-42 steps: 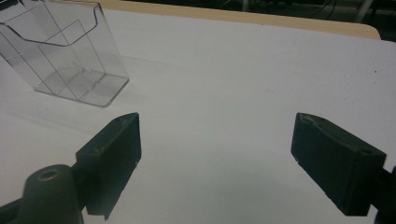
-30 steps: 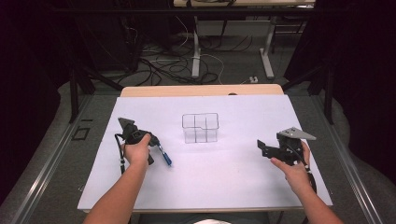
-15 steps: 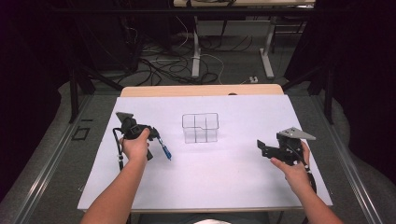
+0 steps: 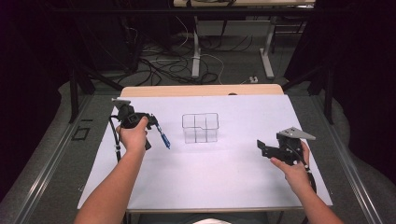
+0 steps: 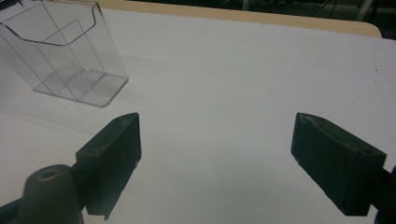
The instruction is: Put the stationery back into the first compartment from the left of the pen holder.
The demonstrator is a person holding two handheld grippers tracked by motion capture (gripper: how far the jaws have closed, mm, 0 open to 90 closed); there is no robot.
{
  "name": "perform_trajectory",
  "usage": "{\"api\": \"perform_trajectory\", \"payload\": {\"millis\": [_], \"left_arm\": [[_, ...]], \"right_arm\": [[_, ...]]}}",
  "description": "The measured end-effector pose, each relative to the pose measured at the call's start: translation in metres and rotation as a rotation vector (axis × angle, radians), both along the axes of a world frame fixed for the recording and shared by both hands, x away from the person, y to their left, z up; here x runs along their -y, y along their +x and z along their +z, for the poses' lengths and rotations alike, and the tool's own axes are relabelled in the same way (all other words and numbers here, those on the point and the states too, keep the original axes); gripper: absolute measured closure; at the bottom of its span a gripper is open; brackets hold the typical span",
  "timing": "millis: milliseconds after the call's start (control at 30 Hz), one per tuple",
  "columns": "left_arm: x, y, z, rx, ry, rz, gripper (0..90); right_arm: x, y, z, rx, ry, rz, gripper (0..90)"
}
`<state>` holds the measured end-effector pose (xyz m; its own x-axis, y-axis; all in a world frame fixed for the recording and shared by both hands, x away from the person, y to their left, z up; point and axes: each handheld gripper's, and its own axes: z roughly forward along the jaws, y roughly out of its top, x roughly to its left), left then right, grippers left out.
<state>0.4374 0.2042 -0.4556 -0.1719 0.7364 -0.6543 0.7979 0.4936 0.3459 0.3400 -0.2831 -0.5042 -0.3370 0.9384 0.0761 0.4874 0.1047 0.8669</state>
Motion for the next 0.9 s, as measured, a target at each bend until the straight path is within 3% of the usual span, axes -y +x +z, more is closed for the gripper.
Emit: {"api": "perform_trajectory", "payload": {"millis": [333,367,633,900], "left_arm": [[0.012,0.010,0.038,0.076,0.005,-0.007,80.2],[0.013,0.010,0.043,0.080,0.001,-0.027,80.2],[0.034,0.011,0.075,0.210,0.064,-0.050,80.2],[0.052,0.005,0.081,0.364,0.141,-0.099,80.2]], "right_arm": [[0.002,0.000,-0.001,0.000,0.004,0.002,15.8],[0.002,0.000,0.000,0.000,-0.001,-0.001,15.9],[0.002,-0.001,0.001,0.015,0.000,0.007,15.9],[0.000,-0.002,0.002,0.042,-0.004,0.015,15.9]]}}
